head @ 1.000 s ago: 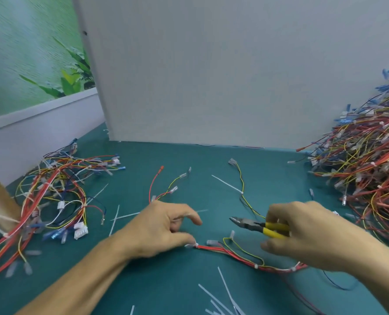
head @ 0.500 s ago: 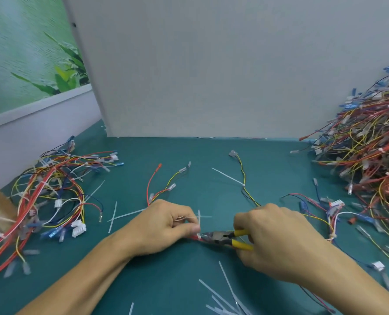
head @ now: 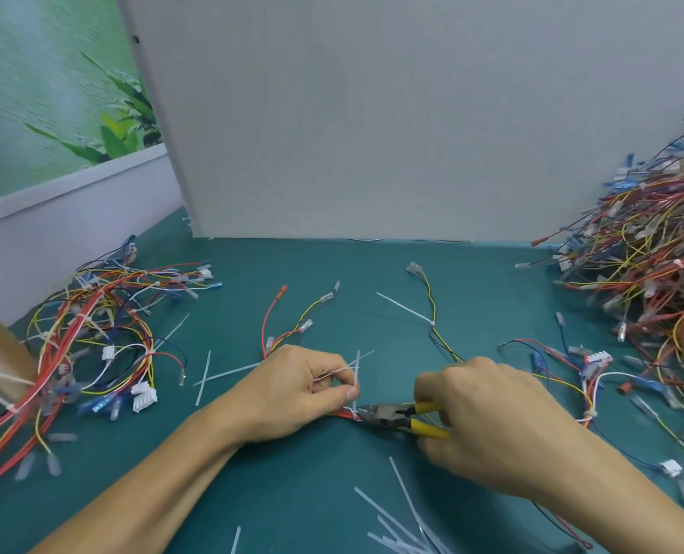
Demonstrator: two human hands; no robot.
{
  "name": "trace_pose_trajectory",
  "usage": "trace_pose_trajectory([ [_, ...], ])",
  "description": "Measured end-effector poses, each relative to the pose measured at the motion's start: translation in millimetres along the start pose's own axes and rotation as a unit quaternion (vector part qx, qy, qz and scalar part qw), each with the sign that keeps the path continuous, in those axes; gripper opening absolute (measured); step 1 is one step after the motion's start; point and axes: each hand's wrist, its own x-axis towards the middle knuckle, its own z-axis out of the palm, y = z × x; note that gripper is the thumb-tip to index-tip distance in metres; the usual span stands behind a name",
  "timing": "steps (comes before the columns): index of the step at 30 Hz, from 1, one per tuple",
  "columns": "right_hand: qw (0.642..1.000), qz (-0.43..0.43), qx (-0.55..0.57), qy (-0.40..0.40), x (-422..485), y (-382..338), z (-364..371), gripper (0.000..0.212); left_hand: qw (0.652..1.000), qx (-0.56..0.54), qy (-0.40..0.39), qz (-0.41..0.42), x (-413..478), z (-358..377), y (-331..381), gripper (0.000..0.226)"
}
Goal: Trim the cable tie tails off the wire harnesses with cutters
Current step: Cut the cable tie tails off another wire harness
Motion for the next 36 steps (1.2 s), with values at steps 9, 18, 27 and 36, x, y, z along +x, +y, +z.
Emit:
trace_pose_trajectory([
  [9,1.000,-0.003,-0.023,0.017,2.4,-1.9,4.1,0.023,1.000,-0.005,0.000,-0.008,0.7,0.5,1.9,0.014],
  [18,0.996,-0.017,-0.071,0.040,2.8,-2.5,8.2,0.024,1.000,-0.006,0.009,-0.006,-0.6,1.5,2.3,0.015],
  [27,0.998,-0.028,-0.053,0.028,0.5,-2.8,10.0,0.025,0.991,-0.105,0.085,-0.024,2.2,6.0,0.2,0.013],
  [36,0.998,-0.009,0.065,0.017,7.7,0.8,18.9,0.019,0.771,-0.592,0.222,-0.072,-2.4,-39.1,-3.5,0.029],
])
